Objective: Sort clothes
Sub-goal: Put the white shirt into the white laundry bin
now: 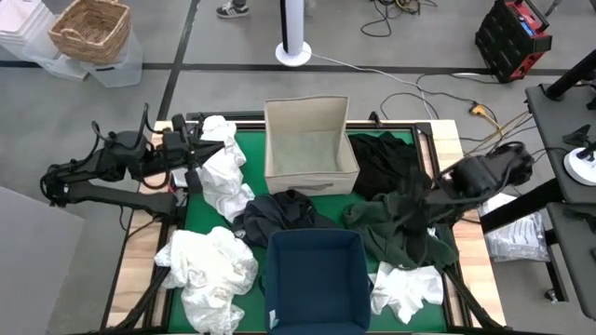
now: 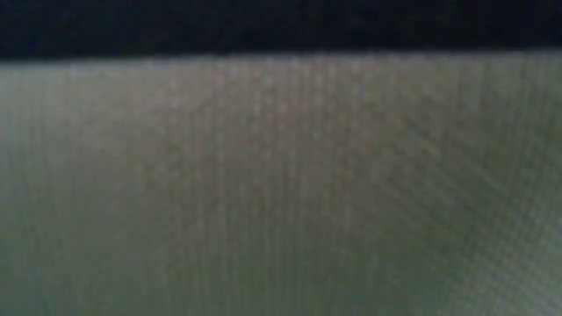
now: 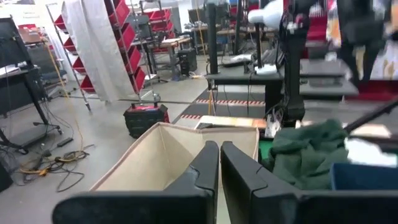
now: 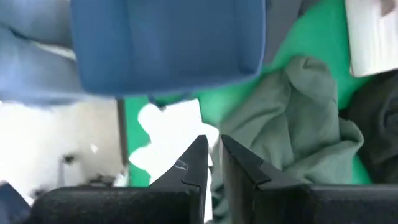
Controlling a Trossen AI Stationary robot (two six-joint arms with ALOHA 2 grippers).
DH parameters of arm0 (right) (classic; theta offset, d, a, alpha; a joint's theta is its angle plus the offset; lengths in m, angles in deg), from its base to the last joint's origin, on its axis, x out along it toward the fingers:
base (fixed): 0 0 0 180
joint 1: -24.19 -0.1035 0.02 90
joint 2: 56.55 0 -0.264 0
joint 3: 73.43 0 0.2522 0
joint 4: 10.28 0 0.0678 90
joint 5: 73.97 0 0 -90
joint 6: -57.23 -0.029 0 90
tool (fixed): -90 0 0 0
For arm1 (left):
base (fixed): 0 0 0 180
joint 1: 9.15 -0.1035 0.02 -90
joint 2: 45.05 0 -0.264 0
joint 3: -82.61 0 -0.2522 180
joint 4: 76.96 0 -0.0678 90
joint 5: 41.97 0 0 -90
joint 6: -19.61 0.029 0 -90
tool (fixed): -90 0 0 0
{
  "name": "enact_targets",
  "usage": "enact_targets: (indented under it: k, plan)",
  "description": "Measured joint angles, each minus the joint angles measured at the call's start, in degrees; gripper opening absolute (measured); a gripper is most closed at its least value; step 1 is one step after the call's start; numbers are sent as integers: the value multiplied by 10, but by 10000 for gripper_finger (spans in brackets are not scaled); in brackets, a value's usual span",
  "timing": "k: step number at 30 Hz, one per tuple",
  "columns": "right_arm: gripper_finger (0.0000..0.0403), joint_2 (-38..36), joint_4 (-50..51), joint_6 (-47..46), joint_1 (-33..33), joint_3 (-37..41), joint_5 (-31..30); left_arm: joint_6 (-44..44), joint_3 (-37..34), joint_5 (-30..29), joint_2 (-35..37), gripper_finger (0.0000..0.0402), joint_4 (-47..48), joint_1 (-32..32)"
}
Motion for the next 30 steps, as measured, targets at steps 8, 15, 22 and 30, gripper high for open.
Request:
enact_targets:
  k: [8,15,22,30]
  plan:
    - [34,-48,-58,65,-90,147,-4,-80,0,-2,-10,0,-96,0]
    - [34,-120,-210,72,-167,311,-5,-100,0,-66,-32,0,-192,0]
    - [35,-135,-305,82,-184,433,-11,-119,0,-112,-49,0,-204,0]
    - [104,-102,-474,99,-184,513,-15,-140,0,-112,-68,0,-204,0]
